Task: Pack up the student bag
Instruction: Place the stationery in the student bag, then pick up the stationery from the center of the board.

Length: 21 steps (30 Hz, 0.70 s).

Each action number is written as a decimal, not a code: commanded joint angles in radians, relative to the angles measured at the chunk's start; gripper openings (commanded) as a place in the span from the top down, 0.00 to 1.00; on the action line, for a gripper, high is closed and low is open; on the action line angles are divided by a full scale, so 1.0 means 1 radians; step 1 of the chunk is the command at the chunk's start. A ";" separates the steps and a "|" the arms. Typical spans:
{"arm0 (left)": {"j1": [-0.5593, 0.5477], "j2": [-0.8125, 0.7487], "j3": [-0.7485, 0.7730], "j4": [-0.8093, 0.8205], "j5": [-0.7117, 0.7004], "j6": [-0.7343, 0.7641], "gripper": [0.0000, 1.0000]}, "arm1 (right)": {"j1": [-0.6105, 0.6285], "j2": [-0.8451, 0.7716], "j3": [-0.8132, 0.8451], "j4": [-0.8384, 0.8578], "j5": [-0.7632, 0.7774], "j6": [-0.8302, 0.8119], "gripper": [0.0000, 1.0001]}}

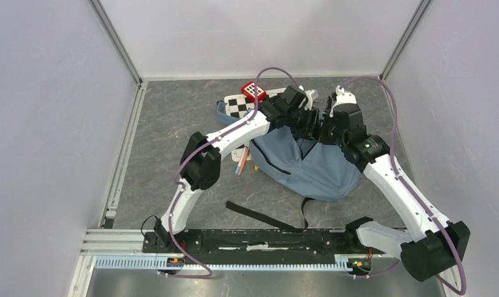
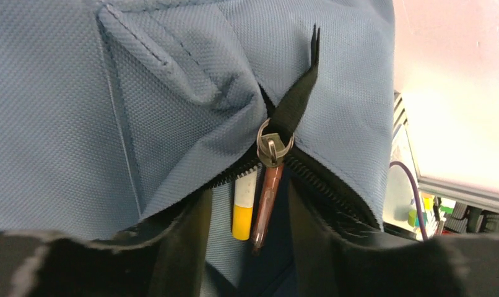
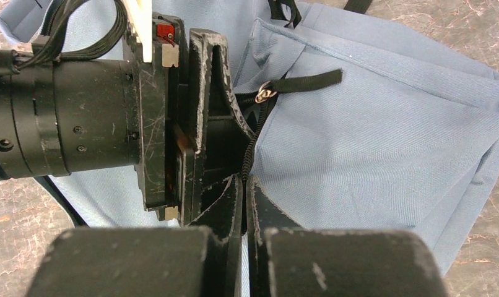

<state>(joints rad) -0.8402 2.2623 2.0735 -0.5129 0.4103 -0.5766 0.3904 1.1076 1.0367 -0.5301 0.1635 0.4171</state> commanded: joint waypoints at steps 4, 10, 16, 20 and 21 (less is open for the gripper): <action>-0.003 -0.120 -0.056 0.082 -0.094 0.084 0.33 | 0.004 -0.027 0.023 0.071 -0.010 0.011 1.00; -0.003 -0.289 -0.217 0.160 -0.228 0.161 0.28 | 0.004 -0.041 0.030 0.070 -0.004 0.010 1.00; -0.003 -0.557 -0.486 0.287 -0.288 0.279 0.20 | 0.004 -0.048 0.030 0.066 -0.001 0.009 1.00; 0.002 -0.717 -0.654 0.256 -0.349 0.337 0.14 | 0.003 -0.044 0.028 0.071 -0.004 0.011 1.00; 0.005 -0.759 -0.694 0.236 -0.373 0.345 0.13 | 0.004 -0.044 0.025 0.073 -0.005 0.013 1.00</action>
<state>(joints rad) -0.8429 1.6444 1.4967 -0.2947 0.1349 -0.3450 0.3889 1.0985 1.0367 -0.5308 0.1696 0.4191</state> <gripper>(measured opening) 0.853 0.010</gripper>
